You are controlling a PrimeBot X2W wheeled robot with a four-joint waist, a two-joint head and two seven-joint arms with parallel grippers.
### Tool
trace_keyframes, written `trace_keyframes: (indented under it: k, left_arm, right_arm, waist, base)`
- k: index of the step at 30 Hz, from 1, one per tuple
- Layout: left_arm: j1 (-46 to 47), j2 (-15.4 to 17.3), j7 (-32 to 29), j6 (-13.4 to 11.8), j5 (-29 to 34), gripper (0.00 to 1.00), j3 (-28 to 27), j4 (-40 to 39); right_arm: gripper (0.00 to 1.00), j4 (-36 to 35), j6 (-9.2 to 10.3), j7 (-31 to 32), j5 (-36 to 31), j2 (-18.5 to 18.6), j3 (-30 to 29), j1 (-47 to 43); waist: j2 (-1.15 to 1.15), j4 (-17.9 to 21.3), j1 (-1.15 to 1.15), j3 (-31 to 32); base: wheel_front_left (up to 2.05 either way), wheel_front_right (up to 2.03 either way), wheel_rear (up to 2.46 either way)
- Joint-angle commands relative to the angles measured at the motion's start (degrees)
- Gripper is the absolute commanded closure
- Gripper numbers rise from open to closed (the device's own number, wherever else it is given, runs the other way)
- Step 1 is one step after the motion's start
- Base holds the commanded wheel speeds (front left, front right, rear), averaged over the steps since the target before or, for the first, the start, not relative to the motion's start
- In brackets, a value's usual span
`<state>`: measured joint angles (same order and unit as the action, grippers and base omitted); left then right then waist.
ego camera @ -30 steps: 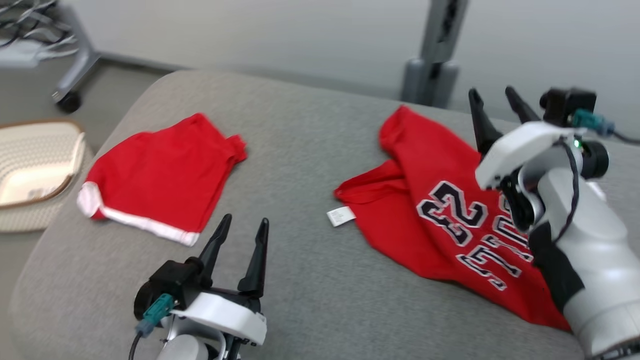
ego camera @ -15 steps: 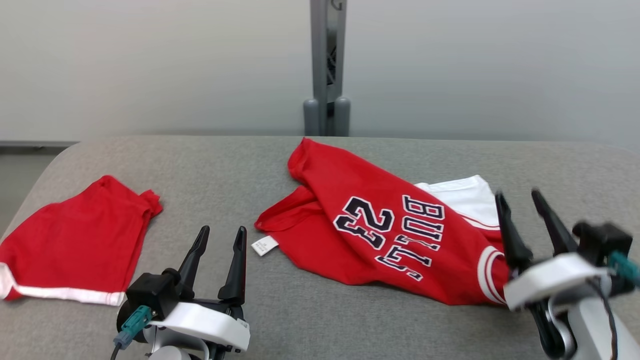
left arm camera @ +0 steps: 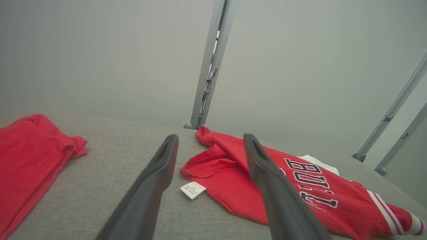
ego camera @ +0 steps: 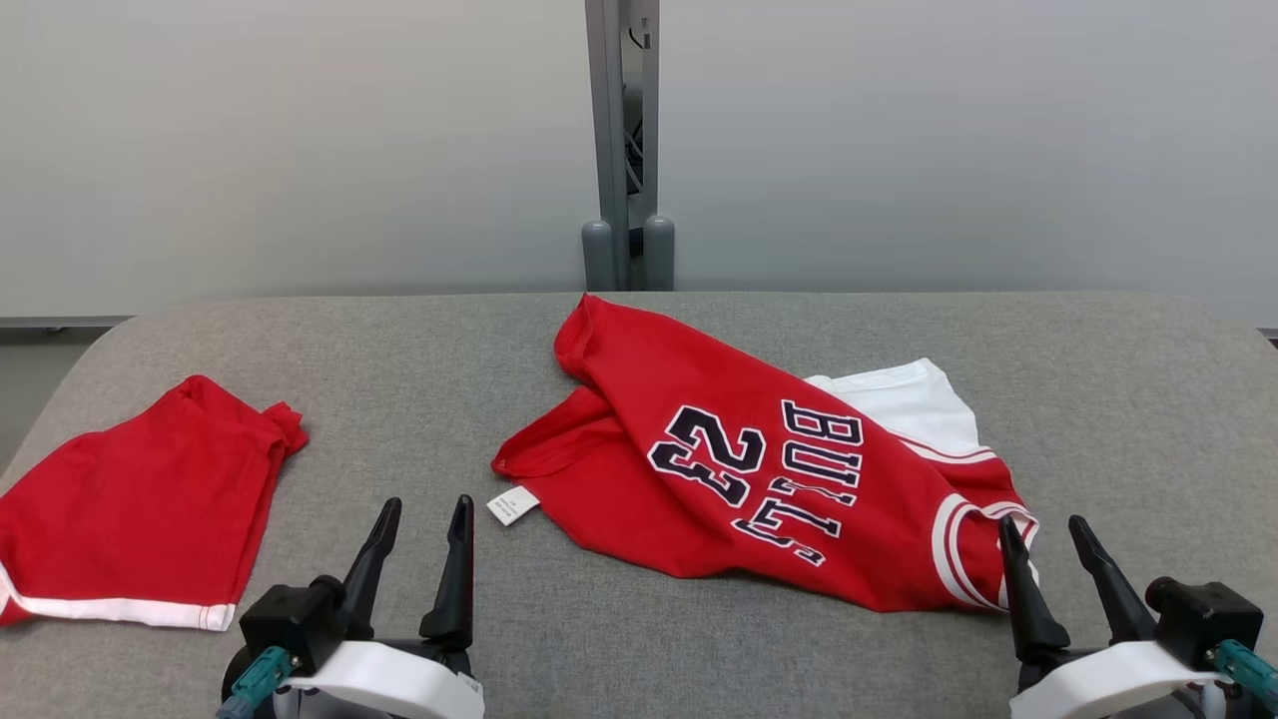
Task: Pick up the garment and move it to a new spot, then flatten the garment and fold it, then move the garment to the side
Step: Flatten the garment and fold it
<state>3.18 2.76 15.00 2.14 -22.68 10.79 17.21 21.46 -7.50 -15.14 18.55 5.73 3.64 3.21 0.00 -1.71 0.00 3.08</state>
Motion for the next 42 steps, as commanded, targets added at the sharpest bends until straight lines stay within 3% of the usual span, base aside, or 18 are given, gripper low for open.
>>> trace_keyframes:
  k: [1,10,21,28,29,30,31,37,42]
  left_arm:
    - [-0.25,0.24,0.19,0.29,0.52,0.00,-0.19,0.09]
    - [0.48,0.26,0.19,0.70,1.04,0.00,0.63,0.59]
    - [1.16,0.24,0.19,1.39,2.12,0.00,0.59,1.18]
    - [1.46,0.24,0.20,1.81,2.56,0.00,0.79,1.30]
    - [1.49,0.24,0.19,1.84,2.62,0.00,0.78,1.30]
    - [1.53,0.23,0.19,1.89,2.61,0.00,0.79,1.30]
    - [1.54,0.24,0.20,1.89,2.60,0.00,0.81,1.33]
    - [0.96,0.24,0.19,1.50,2.72,0.00,0.69,1.58]
    - [0.56,0.24,0.19,1.35,2.51,0.00,0.43,1.48]
  right_arm:
    - [0.00,0.40,0.01,-0.10,-0.25,0.13,-0.23,-0.02]
    - [0.00,10.65,0.01,-0.10,0.69,0.97,-0.50,0.92]
    - [0.00,21.33,0.02,-0.09,-2.10,3.54,3.53,5.92]
    - [0.00,27.47,0.02,-0.10,-2.88,3.22,6.84,9.53]
    - [0.11,28.23,0.02,-0.10,-2.53,3.13,7.61,10.01]
    - [0.68,28.72,0.02,-0.10,-2.27,3.04,8.49,10.50]
    - [1.00,28.97,0.02,-0.09,-1.76,2.88,9.57,10.92]
    - [1.00,25.11,0.02,0.43,8.09,1.16,17.82,11.86]
    - [1.00,13.32,0.01,4.47,21.15,3.00,27.56,11.26]
  waist:
    - [0.00,-0.05,0.00,-0.06]
    - [0.00,-1.64,0.00,-1.08]
    - [0.00,-4.05,0.00,-2.19]
    - [0.00,-5.43,0.00,-2.49]
    - [0.00,-5.55,0.00,-2.54]
    - [0.00,-5.66,0.00,-2.57]
    - [0.00,-5.74,0.00,-2.56]
    - [0.00,-5.61,0.00,-1.74]
    - [0.00,-4.66,0.00,-0.78]
  base:
    - [0.00,0.00,0.00]
    - [0.00,0.00,0.00]
    - [0.00,0.00,0.00]
    - [0.00,0.00,0.00]
    - [0.00,0.00,0.00]
    - [0.00,0.00,0.00]
    - [0.00,0.00,0.00]
    - [0.00,0.00,0.00]
    - [0.00,0.00,0.00]
